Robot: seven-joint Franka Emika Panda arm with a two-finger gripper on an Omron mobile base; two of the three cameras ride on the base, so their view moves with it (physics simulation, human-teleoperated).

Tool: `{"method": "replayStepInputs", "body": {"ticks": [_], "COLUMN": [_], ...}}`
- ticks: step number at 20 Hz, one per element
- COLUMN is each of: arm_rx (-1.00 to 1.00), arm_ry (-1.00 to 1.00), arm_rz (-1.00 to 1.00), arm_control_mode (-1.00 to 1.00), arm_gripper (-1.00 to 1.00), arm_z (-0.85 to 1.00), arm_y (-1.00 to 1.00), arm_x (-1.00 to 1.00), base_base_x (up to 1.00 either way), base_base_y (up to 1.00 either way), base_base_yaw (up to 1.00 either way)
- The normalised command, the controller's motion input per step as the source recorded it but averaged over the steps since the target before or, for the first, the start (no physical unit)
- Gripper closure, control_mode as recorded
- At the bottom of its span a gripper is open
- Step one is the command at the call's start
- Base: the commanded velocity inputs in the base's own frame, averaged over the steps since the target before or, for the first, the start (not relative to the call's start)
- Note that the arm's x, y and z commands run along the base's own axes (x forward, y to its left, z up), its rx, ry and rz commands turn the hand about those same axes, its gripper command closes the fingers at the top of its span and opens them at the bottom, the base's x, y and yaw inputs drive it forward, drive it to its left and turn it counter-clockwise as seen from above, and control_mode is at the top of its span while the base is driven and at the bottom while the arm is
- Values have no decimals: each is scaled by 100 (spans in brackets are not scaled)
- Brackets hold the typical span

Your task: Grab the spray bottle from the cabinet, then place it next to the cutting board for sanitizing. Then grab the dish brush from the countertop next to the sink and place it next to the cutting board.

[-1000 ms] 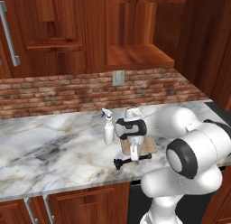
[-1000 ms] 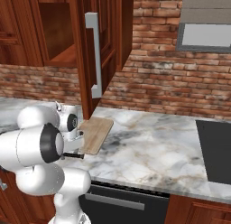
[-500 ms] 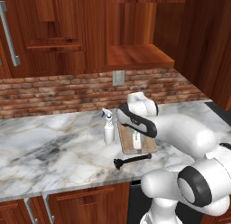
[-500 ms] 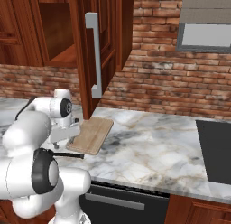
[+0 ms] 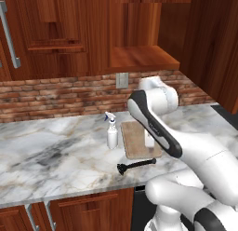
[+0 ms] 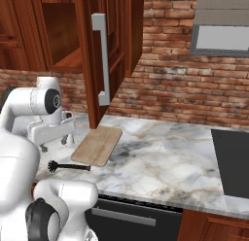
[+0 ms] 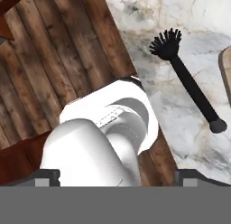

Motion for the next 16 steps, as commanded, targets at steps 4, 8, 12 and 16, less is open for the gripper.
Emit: {"method": "replayStepInputs", "body": {"ticks": [4, 8, 12, 16], "arm_rx": [0, 0, 0, 0], "arm_ry": [-14, -16, -15, -15], "arm_rz": [0, 0, 0, 0], "arm_control_mode": [-100, -100, -100, -100], "arm_gripper": [-100, -100, -100, -100], "arm_z": [100, 100, 100, 100], "arm_y": [12, 2, 0, 4], "arm_x": [-60, -60, -61, -63], "base_base_x": [0, 0, 0, 0], "base_base_y": [0, 0, 0, 0], "base_base_yaw": [0, 0, 0, 0]}}
